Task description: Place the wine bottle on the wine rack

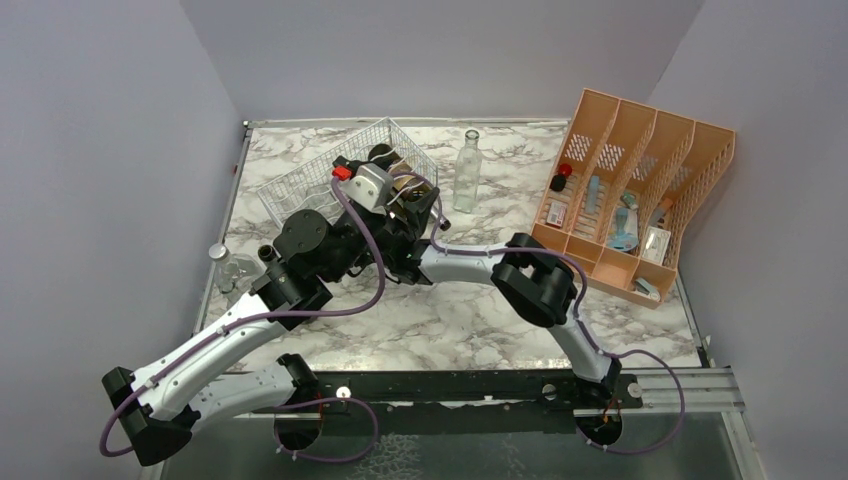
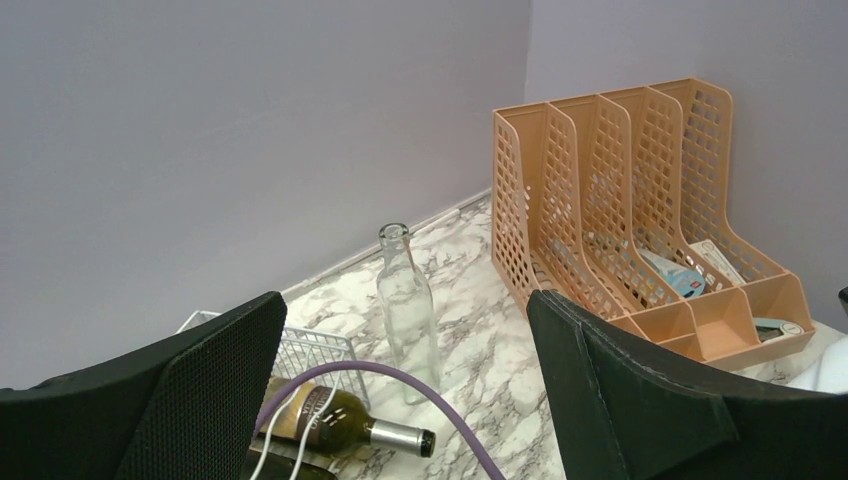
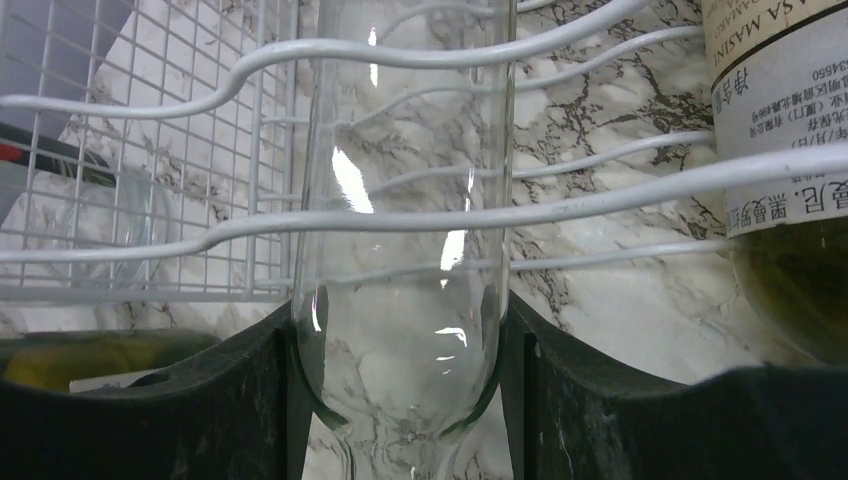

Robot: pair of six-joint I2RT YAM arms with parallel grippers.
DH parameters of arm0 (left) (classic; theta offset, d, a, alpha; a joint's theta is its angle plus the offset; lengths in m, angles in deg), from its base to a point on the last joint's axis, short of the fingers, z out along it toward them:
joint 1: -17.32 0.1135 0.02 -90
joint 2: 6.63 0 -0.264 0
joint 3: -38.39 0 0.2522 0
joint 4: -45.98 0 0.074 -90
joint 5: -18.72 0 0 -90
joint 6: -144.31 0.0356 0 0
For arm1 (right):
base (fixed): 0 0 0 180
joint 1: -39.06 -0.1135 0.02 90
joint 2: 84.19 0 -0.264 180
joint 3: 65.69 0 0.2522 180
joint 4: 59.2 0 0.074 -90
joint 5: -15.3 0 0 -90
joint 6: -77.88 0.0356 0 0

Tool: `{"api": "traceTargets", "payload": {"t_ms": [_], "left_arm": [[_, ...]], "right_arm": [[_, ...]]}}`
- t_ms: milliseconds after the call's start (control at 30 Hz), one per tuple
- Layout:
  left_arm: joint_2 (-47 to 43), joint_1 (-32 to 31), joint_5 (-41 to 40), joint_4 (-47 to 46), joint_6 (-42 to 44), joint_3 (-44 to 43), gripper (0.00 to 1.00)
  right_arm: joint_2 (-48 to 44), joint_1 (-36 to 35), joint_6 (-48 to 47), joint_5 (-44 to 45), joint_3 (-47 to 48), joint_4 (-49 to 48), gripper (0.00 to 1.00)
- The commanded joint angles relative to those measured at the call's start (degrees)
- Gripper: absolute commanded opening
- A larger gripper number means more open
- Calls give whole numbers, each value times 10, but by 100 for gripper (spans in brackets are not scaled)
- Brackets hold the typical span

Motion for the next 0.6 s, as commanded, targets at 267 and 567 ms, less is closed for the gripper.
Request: {"api": "traceTargets", "payload": {"t_ms": [267,567], "left_arm": [[-12,0,-14,-22,4,9,99],[-8,1,-14,-24,2,9,99]], "right_arm": [[46,16,-6,17,89,12,23],[72,31,-5,-4,120,39,30]]}}
